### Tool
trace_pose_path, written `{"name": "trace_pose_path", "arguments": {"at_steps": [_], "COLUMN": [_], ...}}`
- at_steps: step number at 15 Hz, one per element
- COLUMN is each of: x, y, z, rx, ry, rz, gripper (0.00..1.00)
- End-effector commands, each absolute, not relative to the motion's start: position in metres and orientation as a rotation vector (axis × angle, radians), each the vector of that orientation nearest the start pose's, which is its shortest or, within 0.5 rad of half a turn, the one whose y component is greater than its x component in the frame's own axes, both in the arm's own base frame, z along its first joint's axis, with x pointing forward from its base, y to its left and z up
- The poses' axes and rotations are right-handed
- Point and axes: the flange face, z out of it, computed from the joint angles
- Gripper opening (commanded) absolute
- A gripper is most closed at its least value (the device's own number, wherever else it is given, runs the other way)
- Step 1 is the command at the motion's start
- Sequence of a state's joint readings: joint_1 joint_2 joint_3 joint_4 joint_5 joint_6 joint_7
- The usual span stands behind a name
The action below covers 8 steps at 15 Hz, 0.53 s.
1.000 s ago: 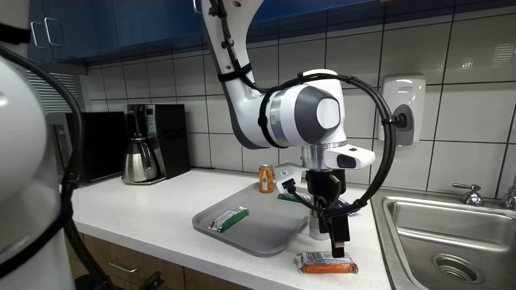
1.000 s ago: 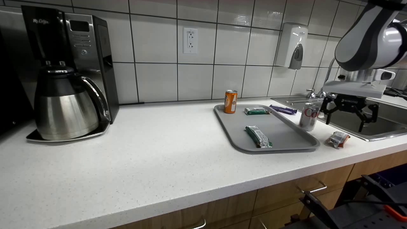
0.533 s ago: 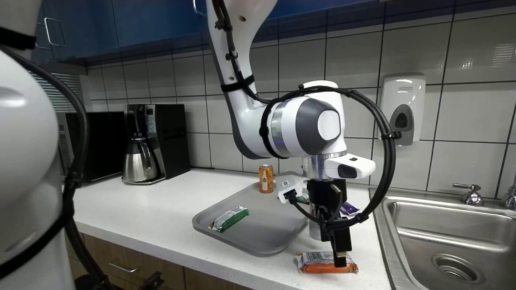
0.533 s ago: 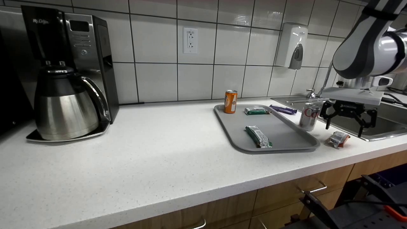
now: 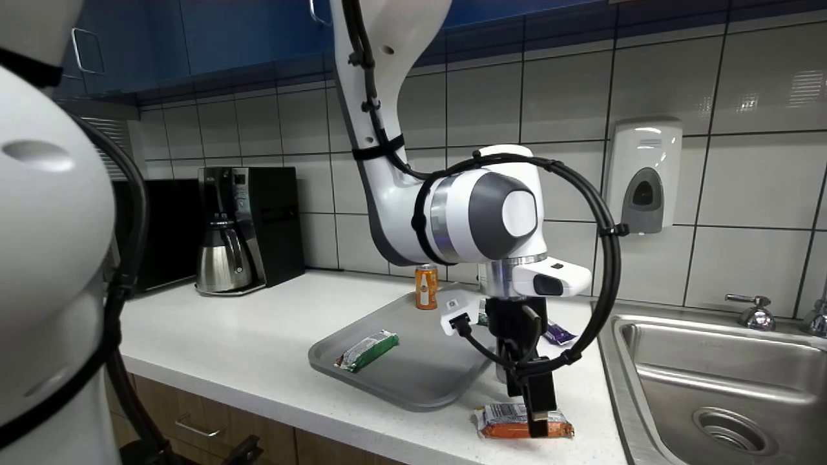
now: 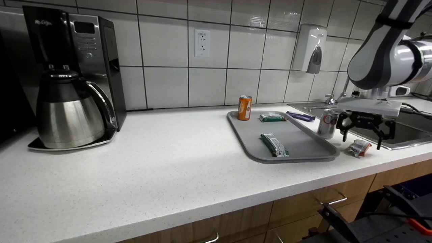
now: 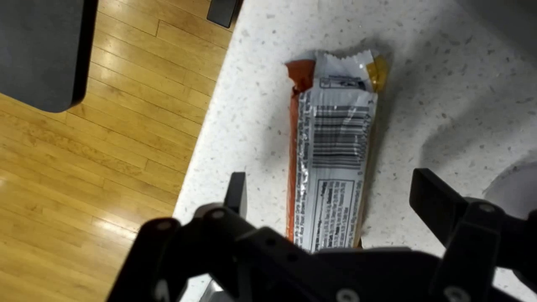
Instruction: Put the packets on the grey tray.
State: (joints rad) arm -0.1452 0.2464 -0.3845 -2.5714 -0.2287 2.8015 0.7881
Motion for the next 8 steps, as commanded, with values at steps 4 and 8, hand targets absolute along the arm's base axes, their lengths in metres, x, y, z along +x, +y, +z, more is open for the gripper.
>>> {"name": "trace_pose_path", "arguments": {"at_steps": [4,8], "x": [0.3885,0.3868], "y": [-0.2267,-0.2262], "z": [0.1744,0.1757], "rx": [-2.820,-2.810], "ry": [1.750,1.754], "rz": [-0.031,-0.023], "gripper": [1.00,1.00]}}
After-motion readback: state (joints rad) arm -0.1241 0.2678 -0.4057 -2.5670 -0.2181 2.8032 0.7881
